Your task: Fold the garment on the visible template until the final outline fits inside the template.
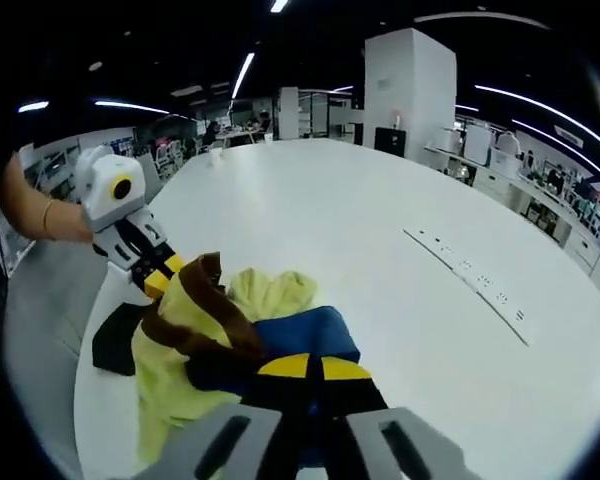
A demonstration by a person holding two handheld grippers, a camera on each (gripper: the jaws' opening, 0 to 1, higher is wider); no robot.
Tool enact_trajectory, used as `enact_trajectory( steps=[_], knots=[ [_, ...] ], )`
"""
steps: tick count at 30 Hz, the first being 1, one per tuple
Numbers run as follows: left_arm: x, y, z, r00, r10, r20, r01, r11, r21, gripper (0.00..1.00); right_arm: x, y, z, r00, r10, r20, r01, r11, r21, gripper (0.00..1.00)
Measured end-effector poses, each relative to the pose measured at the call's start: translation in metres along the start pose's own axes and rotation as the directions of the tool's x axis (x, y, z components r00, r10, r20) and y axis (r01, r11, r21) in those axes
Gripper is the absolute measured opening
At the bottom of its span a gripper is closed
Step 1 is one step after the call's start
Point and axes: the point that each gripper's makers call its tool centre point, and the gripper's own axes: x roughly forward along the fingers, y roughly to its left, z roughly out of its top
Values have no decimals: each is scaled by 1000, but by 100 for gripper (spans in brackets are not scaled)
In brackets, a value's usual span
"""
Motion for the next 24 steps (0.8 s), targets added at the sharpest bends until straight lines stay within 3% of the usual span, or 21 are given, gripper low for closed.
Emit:
enact_trajectory(
  steps=[10,24],
  knots=[
    [-15,5,8,999,35,9,-35,999,18,0,-52,-20,-6,989,-145,23,144,989,45,0],
    [-28,4,11,999,53,-9,-53,998,41,0,-94,-8,-46,965,-262,8,259,956,138,0]
  ],
)
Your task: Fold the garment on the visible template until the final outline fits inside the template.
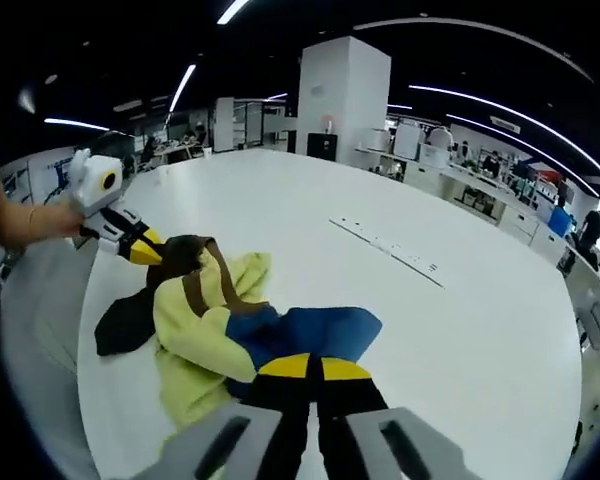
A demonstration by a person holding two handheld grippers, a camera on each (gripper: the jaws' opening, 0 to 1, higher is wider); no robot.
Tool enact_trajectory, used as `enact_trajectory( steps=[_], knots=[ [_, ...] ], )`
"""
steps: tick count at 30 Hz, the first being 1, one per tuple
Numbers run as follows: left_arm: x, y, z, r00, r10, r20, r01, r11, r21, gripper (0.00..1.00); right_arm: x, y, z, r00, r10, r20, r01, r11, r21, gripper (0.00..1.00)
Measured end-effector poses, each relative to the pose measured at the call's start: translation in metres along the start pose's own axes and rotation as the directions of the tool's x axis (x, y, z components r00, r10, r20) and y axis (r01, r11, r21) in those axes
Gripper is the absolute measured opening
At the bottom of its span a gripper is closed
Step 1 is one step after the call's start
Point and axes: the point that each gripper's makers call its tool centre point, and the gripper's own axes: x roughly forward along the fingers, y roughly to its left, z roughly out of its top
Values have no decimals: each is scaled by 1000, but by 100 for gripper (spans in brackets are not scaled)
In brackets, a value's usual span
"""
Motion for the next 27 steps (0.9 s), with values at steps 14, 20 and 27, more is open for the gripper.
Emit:
enact_trajectory(
  steps=[14,20,27],
  knots=[
    [-9,-1,-25,997,33,-69,-31,999,27,0,-19,15,-65,992,-98,-83,108,987,116,0],
    [-7,-4,-38,993,32,-113,-29,999,32,0,-19,24,-87,984,-102,-144,116,989,93,0],
    [-6,-7,-51,989,33,-145,-29,999,32,0,-13,29,-102,982,-97,-162,120,983,136,0]
  ],
)
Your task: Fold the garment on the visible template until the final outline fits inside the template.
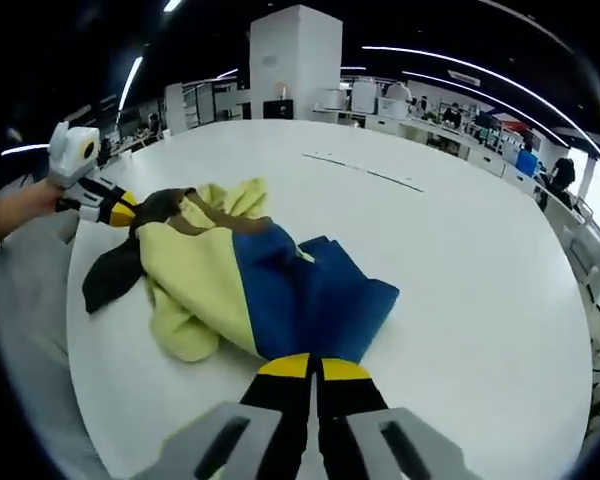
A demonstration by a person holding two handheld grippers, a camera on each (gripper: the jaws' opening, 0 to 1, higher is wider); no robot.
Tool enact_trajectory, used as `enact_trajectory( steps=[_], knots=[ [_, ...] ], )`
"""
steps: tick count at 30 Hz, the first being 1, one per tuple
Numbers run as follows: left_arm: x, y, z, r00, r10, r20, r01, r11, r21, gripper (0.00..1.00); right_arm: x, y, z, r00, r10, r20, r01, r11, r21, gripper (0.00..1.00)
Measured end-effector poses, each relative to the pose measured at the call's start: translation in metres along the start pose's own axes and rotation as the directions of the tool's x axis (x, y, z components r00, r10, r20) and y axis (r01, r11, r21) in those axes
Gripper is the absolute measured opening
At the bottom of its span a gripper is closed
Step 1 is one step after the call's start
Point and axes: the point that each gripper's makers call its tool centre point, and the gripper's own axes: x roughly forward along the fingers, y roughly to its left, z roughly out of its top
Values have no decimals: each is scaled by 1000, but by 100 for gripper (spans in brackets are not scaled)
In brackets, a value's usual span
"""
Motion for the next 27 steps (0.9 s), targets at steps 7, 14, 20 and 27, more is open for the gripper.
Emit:
enact_trajectory(
  steps=[7,14,20,27],
  knots=[
    [-2,1,-5,1000,-2,5,2,1000,-27,1,0,1,0,1000,19,-4,-19,1000,14,0],
    [-17,13,1,1000,20,20,-20,1000,3,7,-22,-2,19,999,48,24,-48,999,10,11],
    [-23,29,9,998,42,55,-43,999,0,16,-33,-6,48,995,73,68,-69,996,-50,22],
    [-19,42,15,995,44,92,-38,997,-70,18,-23,-9,74,990,128,58,-115,976,-182,30]
  ],
)
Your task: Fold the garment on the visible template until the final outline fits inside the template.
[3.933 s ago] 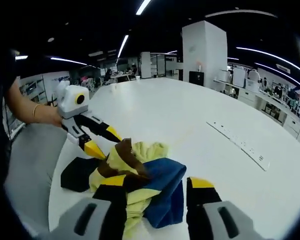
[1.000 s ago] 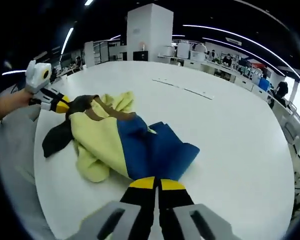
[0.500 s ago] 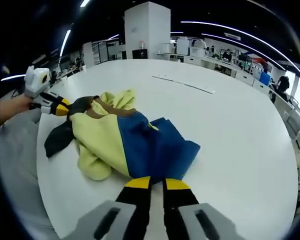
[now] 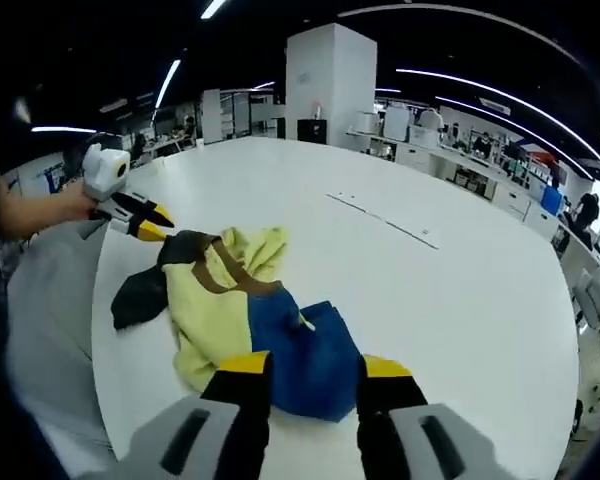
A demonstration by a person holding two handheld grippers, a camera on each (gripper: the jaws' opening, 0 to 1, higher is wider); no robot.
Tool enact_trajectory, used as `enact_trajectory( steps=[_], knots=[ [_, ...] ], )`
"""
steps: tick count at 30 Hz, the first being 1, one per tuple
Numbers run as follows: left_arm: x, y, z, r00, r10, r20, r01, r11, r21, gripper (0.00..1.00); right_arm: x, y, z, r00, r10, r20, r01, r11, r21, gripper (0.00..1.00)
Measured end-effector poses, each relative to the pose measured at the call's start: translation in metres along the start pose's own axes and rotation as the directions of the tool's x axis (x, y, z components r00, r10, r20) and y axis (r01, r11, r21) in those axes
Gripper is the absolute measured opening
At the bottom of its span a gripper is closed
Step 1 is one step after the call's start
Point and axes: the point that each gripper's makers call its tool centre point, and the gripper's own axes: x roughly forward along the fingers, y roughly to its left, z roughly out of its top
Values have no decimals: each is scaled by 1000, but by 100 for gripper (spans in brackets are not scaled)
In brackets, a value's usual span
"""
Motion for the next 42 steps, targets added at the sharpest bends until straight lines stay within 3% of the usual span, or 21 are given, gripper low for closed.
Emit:
enact_trajectory(
  steps=[7,11,18,30,38,42],
  knots=[
    [9,17,1,1000,18,2,-18,1000,-15,15,22,2,12,994,112,-17,-113,991,-75,30],
    [20,11,-3,999,-31,-4,31,999,-39,18,37,6,7,983,175,-59,-180,979,-99,29],
    [33,-6,-14,992,-123,-37,122,992,-32,15,49,9,0,963,252,-92,-260,961,-90,27],
    [43,-23,-27,979,-186,-80,184,983,-24,8,53,9,-12,947,297,-125,-307,948,-77,12],
    [46,-22,-27,982,-165,-89,164,986,-21,2,52,9,-15,946,287,-151,-305,945,-118,0],
    [46,-22,-27,984,-154,-94,151,988,-37,0,52,10,-17,944,289,-159,-309,944,-119,0]
  ],
)
